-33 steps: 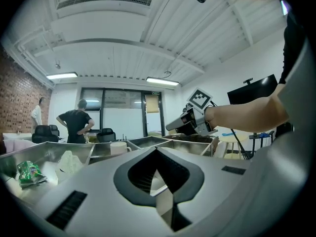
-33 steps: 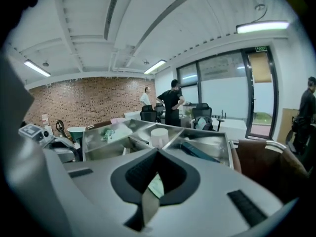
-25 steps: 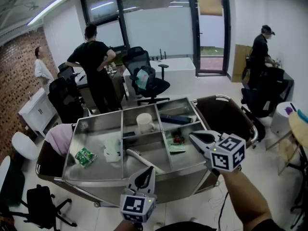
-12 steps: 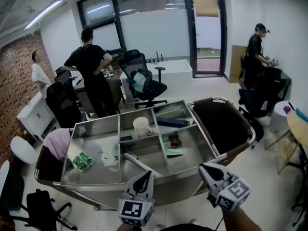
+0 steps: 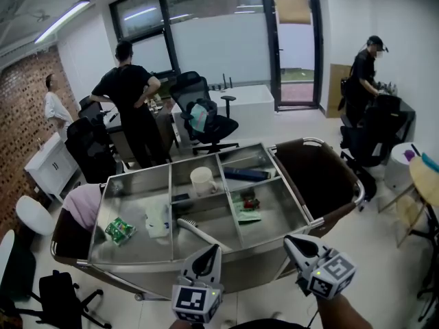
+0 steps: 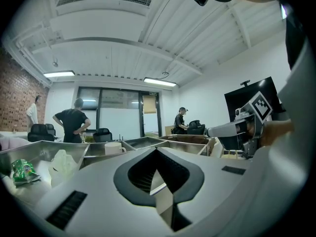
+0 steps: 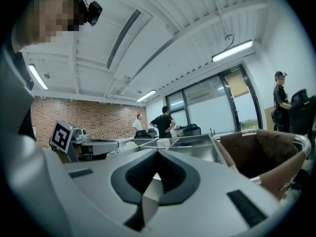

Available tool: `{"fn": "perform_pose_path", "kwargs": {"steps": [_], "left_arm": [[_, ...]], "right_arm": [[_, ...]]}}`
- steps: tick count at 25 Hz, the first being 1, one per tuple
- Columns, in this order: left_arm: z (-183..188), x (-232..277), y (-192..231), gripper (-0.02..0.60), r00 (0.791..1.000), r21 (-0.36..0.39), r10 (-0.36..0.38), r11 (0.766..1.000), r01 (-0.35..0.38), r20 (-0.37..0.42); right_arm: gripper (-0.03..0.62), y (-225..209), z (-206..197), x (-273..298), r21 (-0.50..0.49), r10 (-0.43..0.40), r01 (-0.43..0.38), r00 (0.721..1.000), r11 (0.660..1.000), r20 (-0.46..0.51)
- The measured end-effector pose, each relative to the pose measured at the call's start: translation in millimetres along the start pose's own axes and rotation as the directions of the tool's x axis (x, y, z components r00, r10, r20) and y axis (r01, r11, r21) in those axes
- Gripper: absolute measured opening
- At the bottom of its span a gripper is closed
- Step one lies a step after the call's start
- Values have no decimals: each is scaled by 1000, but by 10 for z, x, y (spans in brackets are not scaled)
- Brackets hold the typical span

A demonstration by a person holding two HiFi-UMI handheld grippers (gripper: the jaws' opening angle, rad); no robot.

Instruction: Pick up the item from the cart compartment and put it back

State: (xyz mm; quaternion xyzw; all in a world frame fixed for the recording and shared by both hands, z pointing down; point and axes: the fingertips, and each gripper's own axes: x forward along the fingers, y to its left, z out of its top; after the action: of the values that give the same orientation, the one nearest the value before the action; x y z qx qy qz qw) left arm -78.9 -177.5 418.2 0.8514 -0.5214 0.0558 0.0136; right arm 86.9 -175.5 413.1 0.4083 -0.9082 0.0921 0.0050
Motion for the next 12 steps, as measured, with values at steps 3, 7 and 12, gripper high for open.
{"fn": "perform_pose_path", "kwargs": {"steps": [3,7,12], "left_arm": [[-15,-11,-32,0,1000,0,-3,1000,3,-7],[-16,-20,-29,0,1000,1,-2,1000,2,-4],[-10,-38,-40,0,1000,-1,-2,1000,2,-9]], "right_arm": [[8,-25,-70,13,41,5,-5,1000,999,-15],[8,-23,-38,21,5,1,-1,1000,1000,-19],[8,1,-39,22,-4,-2,2,1000,1000,-22]]}}
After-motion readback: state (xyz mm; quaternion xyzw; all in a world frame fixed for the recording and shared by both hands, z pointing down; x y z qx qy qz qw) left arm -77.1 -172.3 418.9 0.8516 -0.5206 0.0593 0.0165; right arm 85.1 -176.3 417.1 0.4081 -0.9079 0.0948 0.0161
